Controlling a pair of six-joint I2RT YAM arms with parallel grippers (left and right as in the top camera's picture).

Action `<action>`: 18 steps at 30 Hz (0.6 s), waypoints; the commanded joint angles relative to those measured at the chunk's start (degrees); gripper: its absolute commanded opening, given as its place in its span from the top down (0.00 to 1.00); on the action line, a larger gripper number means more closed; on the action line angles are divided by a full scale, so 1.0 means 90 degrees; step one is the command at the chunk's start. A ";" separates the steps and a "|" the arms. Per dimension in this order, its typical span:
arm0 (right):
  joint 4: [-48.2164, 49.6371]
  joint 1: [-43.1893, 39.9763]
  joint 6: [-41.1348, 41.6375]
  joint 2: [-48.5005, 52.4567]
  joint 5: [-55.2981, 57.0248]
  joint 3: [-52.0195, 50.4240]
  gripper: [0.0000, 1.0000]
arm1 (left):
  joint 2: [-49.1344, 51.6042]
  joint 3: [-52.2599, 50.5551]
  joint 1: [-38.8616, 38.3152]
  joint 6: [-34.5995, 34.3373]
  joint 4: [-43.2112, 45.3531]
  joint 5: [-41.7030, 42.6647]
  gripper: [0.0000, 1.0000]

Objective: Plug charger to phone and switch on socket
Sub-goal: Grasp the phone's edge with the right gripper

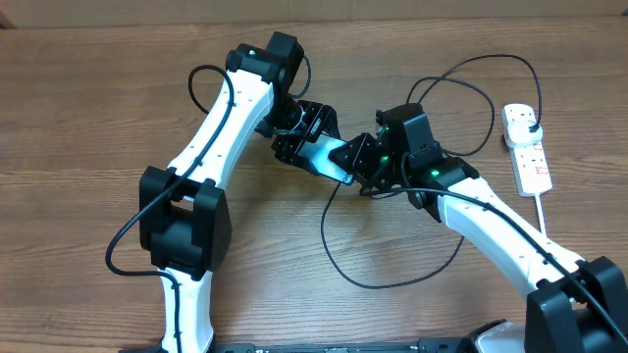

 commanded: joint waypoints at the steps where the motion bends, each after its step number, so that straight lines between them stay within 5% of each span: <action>1: 0.0041 0.0068 0.0007 0.0015 0.0085 0.0129 0.75 | -0.0007 0.0160 0.0036 -0.0104 0.0010 0.0272 0.25; 18: 0.0051 0.0070 0.0027 0.0015 0.0087 0.0129 0.90 | -0.0007 0.0160 0.0036 -0.0080 -0.0002 0.0262 0.21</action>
